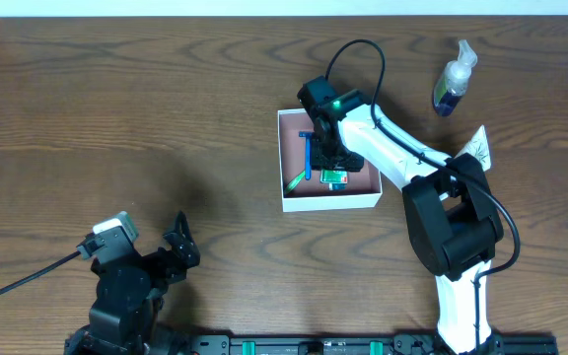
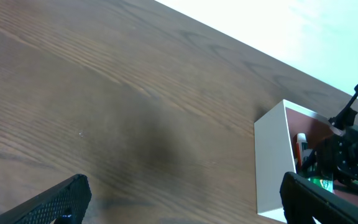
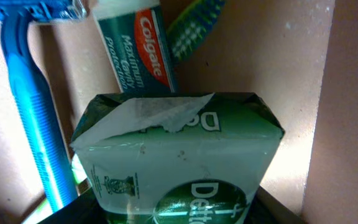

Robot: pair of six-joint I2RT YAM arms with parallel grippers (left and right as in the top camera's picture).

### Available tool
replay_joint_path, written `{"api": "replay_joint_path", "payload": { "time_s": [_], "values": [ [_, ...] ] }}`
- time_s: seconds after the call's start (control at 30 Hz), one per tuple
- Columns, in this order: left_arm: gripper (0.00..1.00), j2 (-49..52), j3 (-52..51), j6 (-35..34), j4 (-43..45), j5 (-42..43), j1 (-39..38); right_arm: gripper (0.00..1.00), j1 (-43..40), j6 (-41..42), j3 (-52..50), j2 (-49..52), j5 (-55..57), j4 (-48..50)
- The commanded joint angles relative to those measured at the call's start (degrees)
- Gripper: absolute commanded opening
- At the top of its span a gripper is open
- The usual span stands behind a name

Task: Pack container
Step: 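Lower the soap bar into the box and open the right gripper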

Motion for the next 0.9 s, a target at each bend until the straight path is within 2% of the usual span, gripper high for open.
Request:
{"api": "replay_joint_path", "payload": {
  "time_s": [0.0,0.4,0.87],
  "values": [
    [0.98,-0.3,0.0,-0.5,0.1,-0.5,0.2,0.52,0.5,-2.7,-0.5,0.4,-0.2,0.0],
    [0.98,-0.3,0.0,-0.5,0.1,-0.5,0.2,0.50,1.5,-3.1,-0.4,0.1,-0.6,-0.5],
    [0.98,-0.3,0.0,-0.5,0.1,-0.5,0.2,0.53,3.0,-4.1,-0.4,-0.1,-1.9,-1.5]
  ]
}}
